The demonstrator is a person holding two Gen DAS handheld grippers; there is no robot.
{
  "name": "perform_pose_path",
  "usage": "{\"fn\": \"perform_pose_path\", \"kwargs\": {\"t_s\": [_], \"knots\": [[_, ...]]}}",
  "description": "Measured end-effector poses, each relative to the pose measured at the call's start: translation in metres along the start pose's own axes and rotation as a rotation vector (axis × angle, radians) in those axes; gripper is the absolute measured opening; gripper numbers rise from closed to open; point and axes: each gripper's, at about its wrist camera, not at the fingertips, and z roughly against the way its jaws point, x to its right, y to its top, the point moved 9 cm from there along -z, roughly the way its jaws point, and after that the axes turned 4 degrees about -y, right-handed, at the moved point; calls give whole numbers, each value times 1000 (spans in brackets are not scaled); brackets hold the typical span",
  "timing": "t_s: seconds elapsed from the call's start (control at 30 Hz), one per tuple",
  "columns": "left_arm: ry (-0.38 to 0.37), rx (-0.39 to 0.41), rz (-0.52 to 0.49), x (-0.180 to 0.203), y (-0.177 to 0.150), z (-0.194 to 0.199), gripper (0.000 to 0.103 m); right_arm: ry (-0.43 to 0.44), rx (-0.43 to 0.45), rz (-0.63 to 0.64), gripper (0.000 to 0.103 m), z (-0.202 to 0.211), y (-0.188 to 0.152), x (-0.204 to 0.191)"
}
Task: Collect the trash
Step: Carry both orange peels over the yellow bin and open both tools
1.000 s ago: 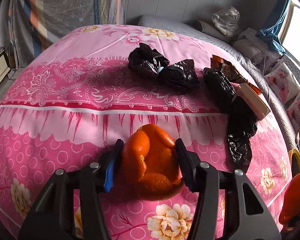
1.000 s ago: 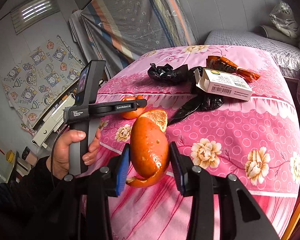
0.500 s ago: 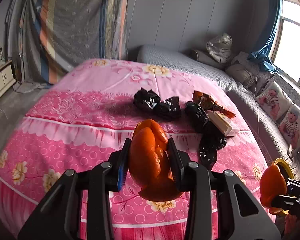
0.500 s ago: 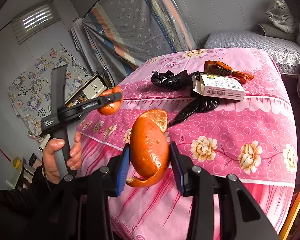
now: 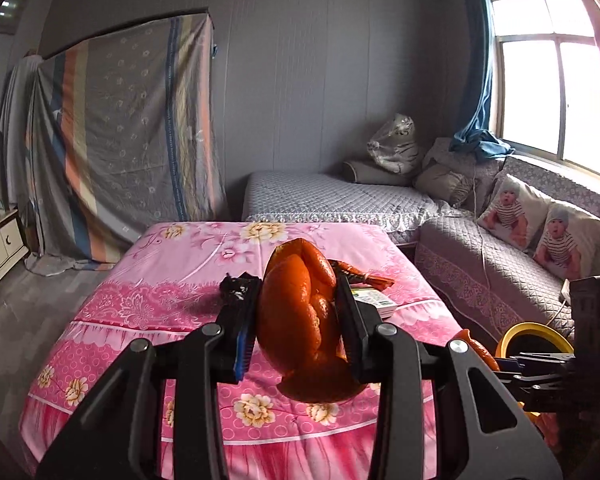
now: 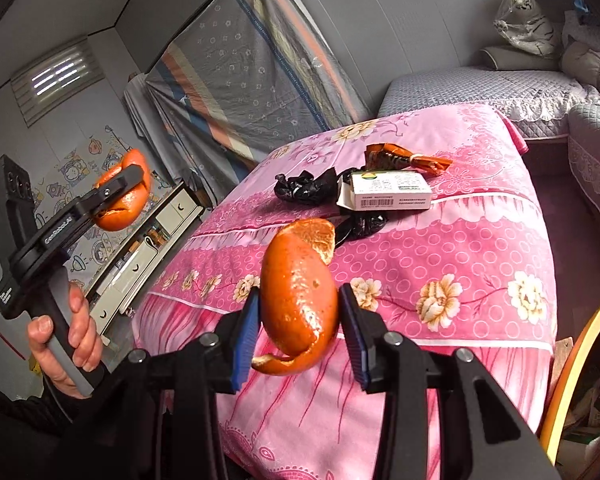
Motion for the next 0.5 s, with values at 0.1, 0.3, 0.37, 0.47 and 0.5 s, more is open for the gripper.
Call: {"fn": "perform_pose_path", "kwargs": {"t_s": [0.1, 0.3, 0.37, 0.47, 0.5], "knots": [[-42, 13, -28, 24, 7, 4, 35, -27, 37, -16, 37, 14, 5, 13], [-115, 39, -90, 72, 17, 8, 35, -85, 110, -46, 37, 45, 15, 41], [-142, 45, -111, 88, 19, 8, 35, -101, 133, -63, 37, 54, 18, 51], [-175, 53, -145, 112, 20, 10, 35, -160, 173, -74, 37, 73, 19, 69], [-187, 54, -152, 119, 21, 9, 35, -174, 184, -82, 37, 79, 19, 75]]}}
